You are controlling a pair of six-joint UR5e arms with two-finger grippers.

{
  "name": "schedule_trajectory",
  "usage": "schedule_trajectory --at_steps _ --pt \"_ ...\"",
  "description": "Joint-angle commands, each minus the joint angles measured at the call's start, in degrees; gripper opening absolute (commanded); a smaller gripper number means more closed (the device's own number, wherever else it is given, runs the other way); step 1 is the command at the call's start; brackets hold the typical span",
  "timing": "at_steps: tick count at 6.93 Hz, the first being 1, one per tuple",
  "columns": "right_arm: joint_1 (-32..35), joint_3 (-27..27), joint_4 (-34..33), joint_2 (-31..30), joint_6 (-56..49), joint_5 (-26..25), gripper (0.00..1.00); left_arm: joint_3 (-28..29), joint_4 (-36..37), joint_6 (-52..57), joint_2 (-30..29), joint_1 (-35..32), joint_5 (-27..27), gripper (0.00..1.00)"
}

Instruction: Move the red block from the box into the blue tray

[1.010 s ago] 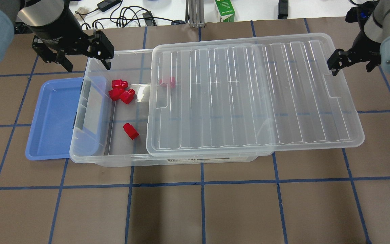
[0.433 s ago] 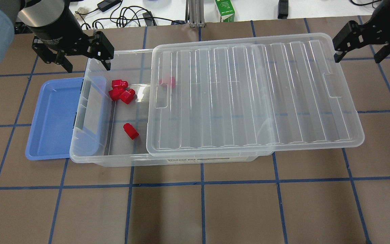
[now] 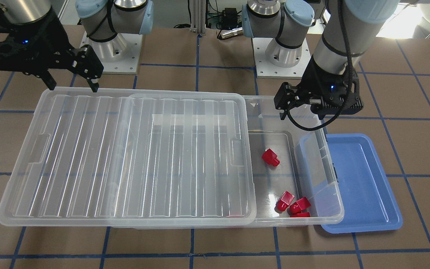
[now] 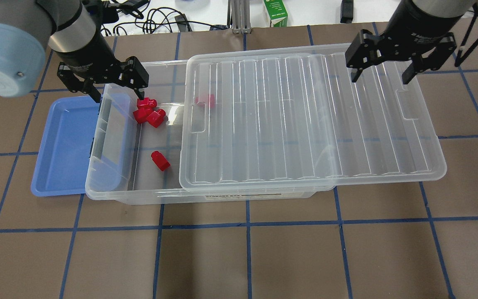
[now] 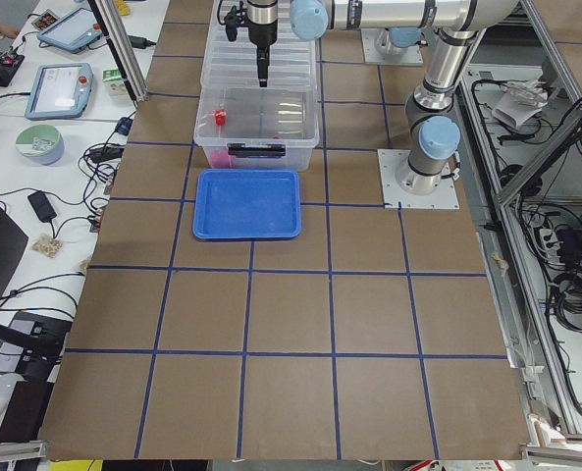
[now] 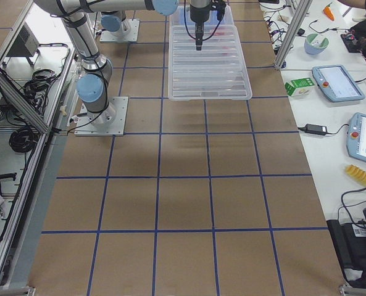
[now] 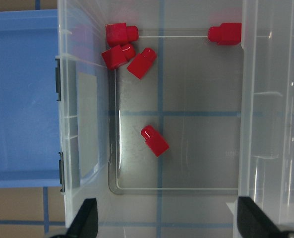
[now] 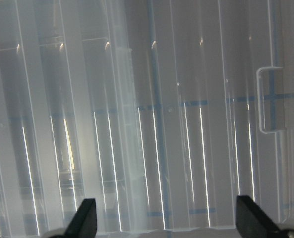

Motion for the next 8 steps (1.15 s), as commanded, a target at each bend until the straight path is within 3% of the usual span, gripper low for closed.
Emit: schedule_trajectory --at_steps 1,5,8 --pt "1.57 0.03 -2.70 1.20 1.68 0.11 1.00 -6.53 2.89 -1.09 -1.85 1.87 -0.11 1.00" --pt "1.48 0.29 -2.70 1.20 0.81 0.11 1.00 -15.66 15.42 -15.50 -5.38 2.06 -0.73 1.00" --pt "1.48 0.21 -2.70 1.29 0.80 0.11 1.00 -18.41 18.19 -24.04 -7.66 1.71 -2.39 1.00"
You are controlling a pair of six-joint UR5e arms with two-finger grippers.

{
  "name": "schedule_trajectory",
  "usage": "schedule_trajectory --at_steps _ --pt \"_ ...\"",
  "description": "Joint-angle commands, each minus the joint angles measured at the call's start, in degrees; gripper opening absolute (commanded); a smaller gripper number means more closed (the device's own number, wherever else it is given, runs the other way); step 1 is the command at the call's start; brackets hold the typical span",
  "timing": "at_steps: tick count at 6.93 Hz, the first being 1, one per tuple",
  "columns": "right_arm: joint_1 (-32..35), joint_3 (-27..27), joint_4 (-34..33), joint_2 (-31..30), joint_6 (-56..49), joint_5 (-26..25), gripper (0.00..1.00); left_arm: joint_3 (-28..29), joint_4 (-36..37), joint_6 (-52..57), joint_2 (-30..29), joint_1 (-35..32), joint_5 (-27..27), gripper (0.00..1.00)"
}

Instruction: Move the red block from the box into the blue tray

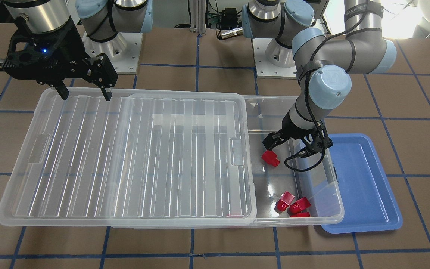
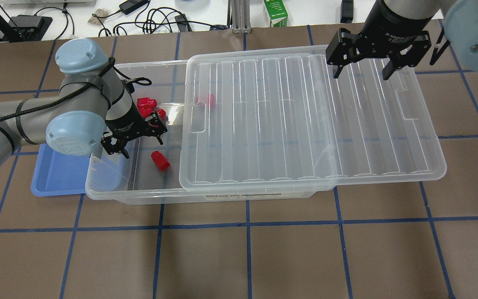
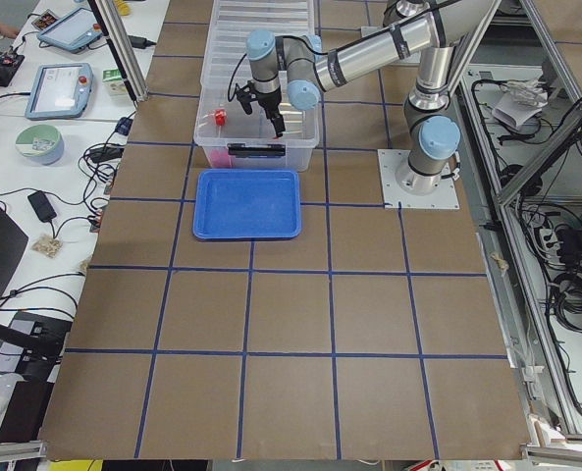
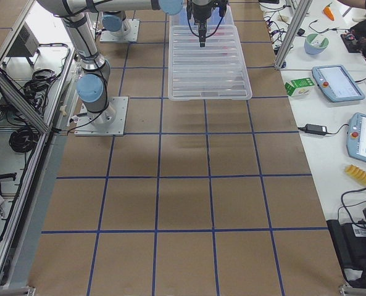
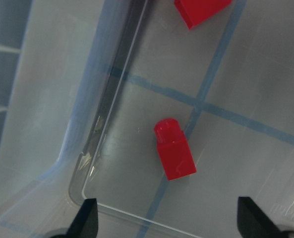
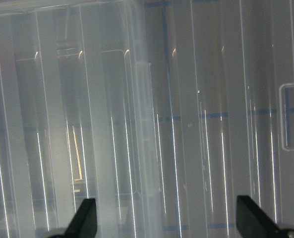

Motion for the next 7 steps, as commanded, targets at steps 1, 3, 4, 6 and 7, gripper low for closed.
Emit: schedule_trajectory --at_steps 1,3,4,6,7 --pt "-0.01 -0.05 -0.07 0.10 0.00 -0.09 1.00 -2.62 4.29 -1.61 -2.04 -0.22 -0.94 1.00" --pt "-0.01 0.04 0.02 0.01 -0.09 0.00 1.00 -5.00 9.06 0.58 -2.84 -0.22 -0.86 1.00" --pt "-0.01 0.04 0.02 0.10 -0.09 0.00 1.00 -5.36 9.24 1.03 -3.80 -0.39 -0.77 1.00" --pt "-0.01 0.13 0.02 0.10 -0.09 0.00 1.00 -5.97 11.77 0.77 -5.21 -1.00 -0.59 1.00" --pt "-0.01 0.13 -0.07 0.10 -0.18 0.00 1.00 -6.15 12.92 1.03 -6.09 -0.83 -0.42 0.99"
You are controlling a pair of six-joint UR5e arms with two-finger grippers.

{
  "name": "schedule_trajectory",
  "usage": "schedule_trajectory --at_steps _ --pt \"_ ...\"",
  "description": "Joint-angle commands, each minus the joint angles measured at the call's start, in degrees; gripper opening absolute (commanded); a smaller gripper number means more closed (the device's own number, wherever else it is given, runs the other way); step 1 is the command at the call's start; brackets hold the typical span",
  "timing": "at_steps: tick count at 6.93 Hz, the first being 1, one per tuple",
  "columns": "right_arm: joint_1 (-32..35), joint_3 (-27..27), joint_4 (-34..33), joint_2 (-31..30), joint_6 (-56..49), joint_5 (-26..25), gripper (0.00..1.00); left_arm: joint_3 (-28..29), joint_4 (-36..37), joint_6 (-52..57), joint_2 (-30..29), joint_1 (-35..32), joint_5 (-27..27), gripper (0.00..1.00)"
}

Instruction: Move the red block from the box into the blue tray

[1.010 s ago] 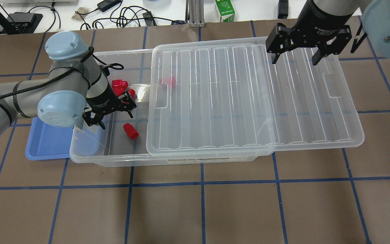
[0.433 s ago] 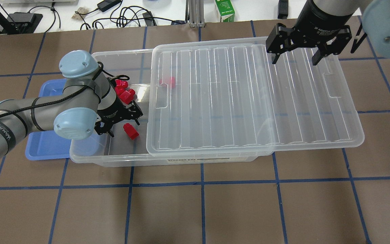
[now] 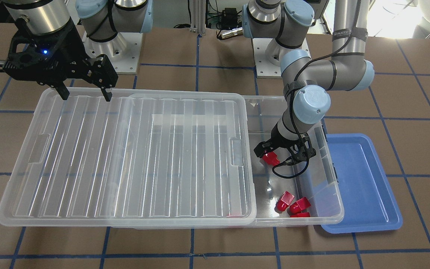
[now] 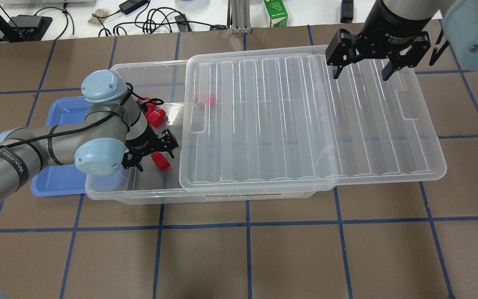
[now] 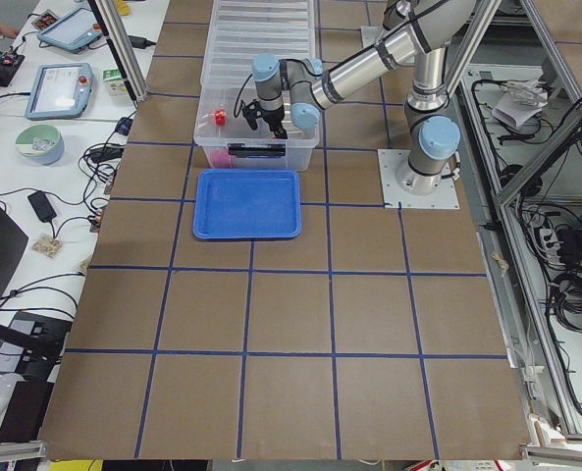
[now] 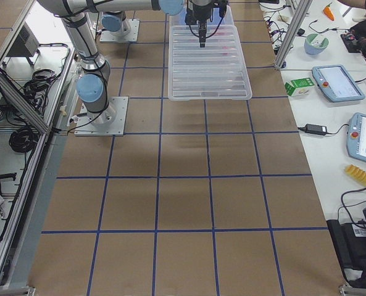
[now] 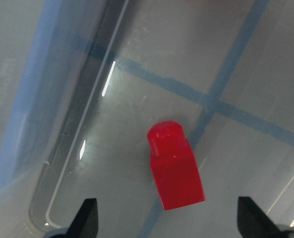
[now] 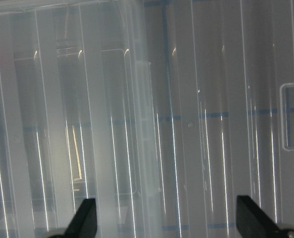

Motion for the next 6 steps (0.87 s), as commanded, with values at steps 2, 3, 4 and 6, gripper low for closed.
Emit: schedule_trajectory --at_steps 2,3,4,6 --pt "0.00 0.03 0.04 -0.08 -0.07 0.00 1.00 0.10 3.00 -0.18 -3.18 -0.03 0.26 0.76" --pt "0.00 0.03 0.04 -0.08 -0.07 0.00 1.00 -0.25 4.76 -0.18 -4.06 -0.03 0.27 0.67" --pt "0.00 0.12 0.04 -0.08 -0.07 0.09 1.00 0.27 4.95 0.51 -4.33 -0.03 0.18 0.50" --pt "0.00 0.12 0.04 -0.08 -0.07 0.00 1.00 0.45 4.69 0.87 -2.84 0.23 0.53 0.09"
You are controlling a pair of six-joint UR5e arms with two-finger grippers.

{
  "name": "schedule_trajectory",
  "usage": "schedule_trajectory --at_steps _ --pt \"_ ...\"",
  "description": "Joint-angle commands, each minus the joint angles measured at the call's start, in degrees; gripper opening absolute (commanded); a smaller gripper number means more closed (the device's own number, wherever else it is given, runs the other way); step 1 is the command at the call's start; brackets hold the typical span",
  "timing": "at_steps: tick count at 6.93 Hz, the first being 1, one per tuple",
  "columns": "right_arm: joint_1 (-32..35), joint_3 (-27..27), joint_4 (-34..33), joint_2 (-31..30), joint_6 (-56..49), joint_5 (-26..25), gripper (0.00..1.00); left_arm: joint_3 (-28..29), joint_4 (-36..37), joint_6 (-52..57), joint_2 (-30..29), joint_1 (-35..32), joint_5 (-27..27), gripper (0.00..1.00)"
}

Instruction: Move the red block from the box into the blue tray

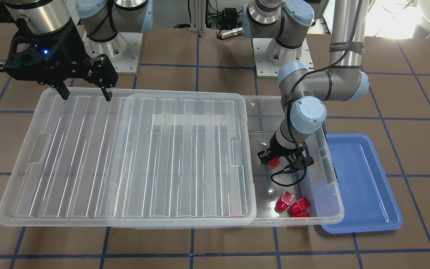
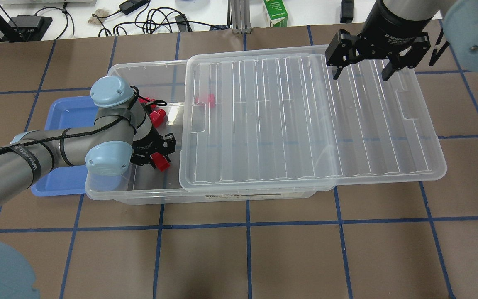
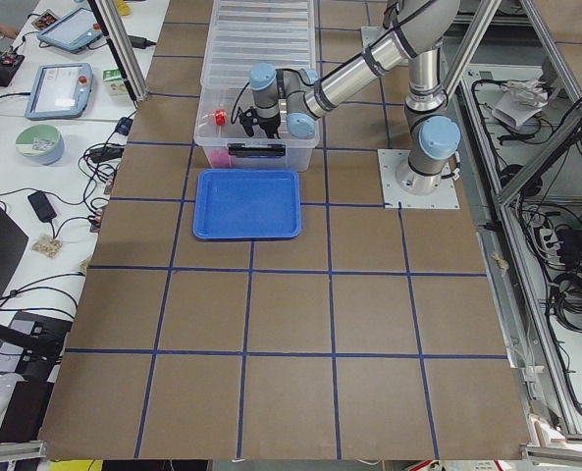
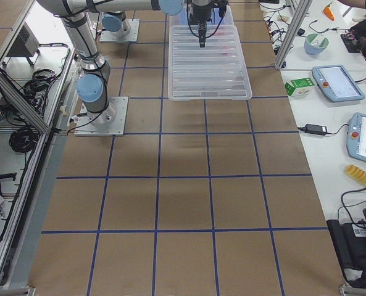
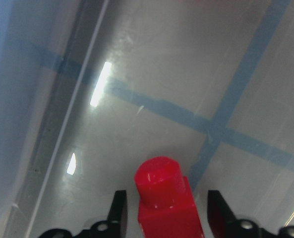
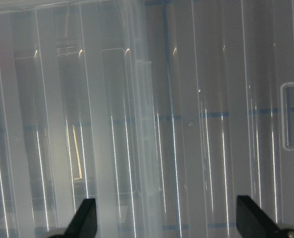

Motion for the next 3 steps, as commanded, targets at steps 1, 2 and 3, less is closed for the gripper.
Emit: schedule_trajectory --at_steps 1,2,3 --pt "0.00 0.01 0.00 -0.01 0.00 0.03 1.00 0.31 0.10 0.18 1.43 0.09 0.31 0.08" --pt "0.00 0.01 0.00 -0.01 0.00 -0.06 1.00 1.45 -0.68 0.18 3.53 0.09 -0.04 0.08" --pt "0.00 0.01 0.00 -0.01 0.00 -0.06 1.00 4.50 -6.00 0.27 6.16 -0.18 -0.39 0.08"
